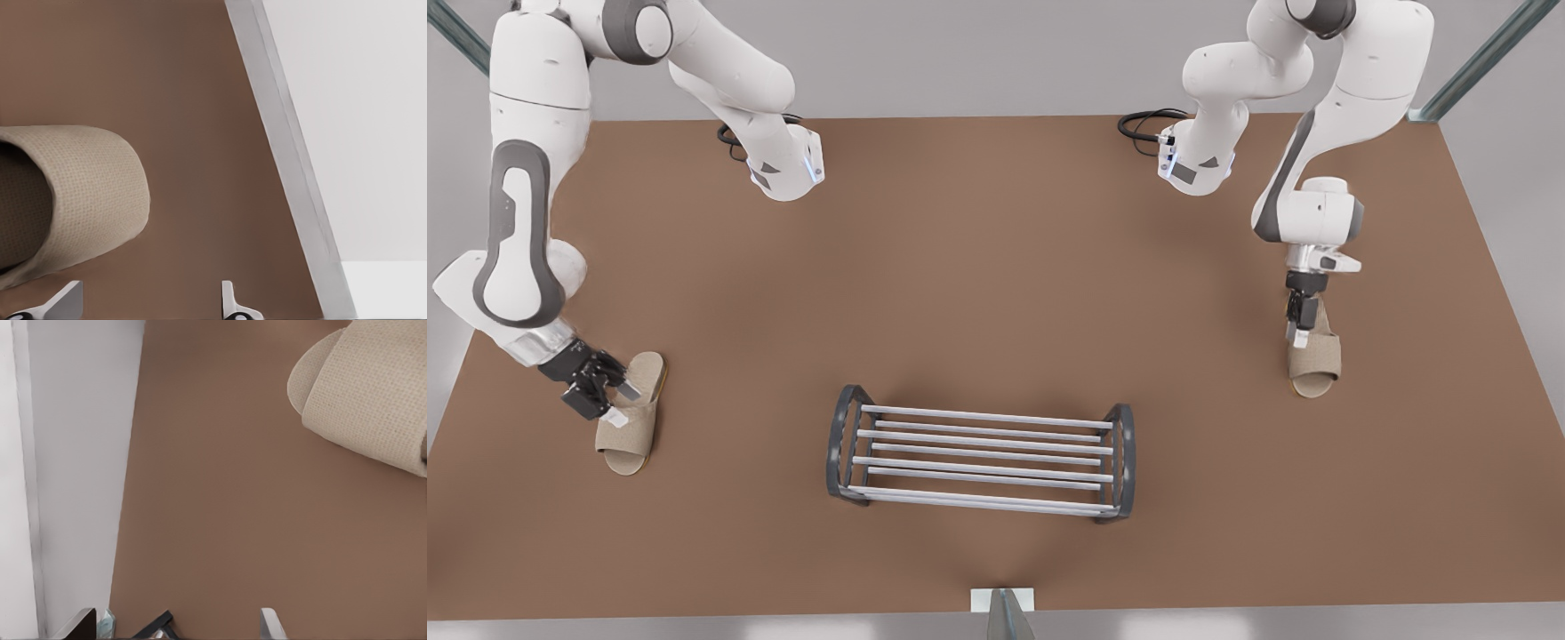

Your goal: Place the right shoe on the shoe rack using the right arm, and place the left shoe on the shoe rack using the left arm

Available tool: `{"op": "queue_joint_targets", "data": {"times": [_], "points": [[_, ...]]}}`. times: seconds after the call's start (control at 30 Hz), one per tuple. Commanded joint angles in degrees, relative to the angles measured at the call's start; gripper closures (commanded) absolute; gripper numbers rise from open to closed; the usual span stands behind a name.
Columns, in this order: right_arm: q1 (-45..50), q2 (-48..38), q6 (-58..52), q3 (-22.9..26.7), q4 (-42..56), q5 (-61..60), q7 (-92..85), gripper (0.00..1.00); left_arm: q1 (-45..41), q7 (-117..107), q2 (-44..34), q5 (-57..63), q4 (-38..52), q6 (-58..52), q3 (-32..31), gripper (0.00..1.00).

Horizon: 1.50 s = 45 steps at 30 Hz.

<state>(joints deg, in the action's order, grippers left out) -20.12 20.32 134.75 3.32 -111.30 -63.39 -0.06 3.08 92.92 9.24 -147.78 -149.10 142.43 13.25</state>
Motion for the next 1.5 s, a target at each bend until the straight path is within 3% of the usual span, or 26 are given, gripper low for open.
{"op": "queue_joint_targets", "data": {"times": [0.0,0.07,0.3,0.4,0.43,0.77,0.87,1.03,1.47], "points": [[-1.3,3.1,-4.1,4.9,2.1,-16.1,-48.6,0.06,0.0,68.7,-0.4,-2.5,-0.1,1.5,0.0,0.00],[-0.5,5.5,-4.9,9.1,2.2,-16.9,-68.3,0.07,0.0,68.0,-0.5,-2.5,-0.1,1.6,0.0,0.00],[3.2,7.1,9.5,7.5,2.6,-25.4,-96.4,0.09,2.6,66.6,-1.2,-2.7,0.5,1.1,1.6,0.00],[1.7,11.3,7.8,7.5,0.6,-44.5,-111.5,0.10,2.6,65.7,0.5,-3.8,0.6,-0.3,1.6,0.00],[0.4,12.6,2.8,7.5,0.4,-50.4,-114.6,0.10,2.6,65.5,0.8,-3.8,0.6,-0.4,1.6,0.00],[-0.7,7.7,4.4,4.2,-3.4,-52.2,-108.6,0.09,2.6,63.4,-2.8,-3.6,0.8,1.1,1.6,0.00],[-0.6,2.8,13.1,0.5,-7.6,-52.4,-106.0,0.09,2.7,62.8,-2.2,-3.6,0.7,1.1,1.7,0.00],[-0.5,5.6,13.1,-2.4,-9.9,-61.6,-106.0,0.09,5.7,63.0,-0.7,-3.0,0.9,1.0,1.6,0.00],[-1.6,11.1,12.5,-3.9,-3.1,-62.3,-102.9,0.10,6.7,51.6,4.9,-3.5,3.7,0.2,1.1,0.00]]}}
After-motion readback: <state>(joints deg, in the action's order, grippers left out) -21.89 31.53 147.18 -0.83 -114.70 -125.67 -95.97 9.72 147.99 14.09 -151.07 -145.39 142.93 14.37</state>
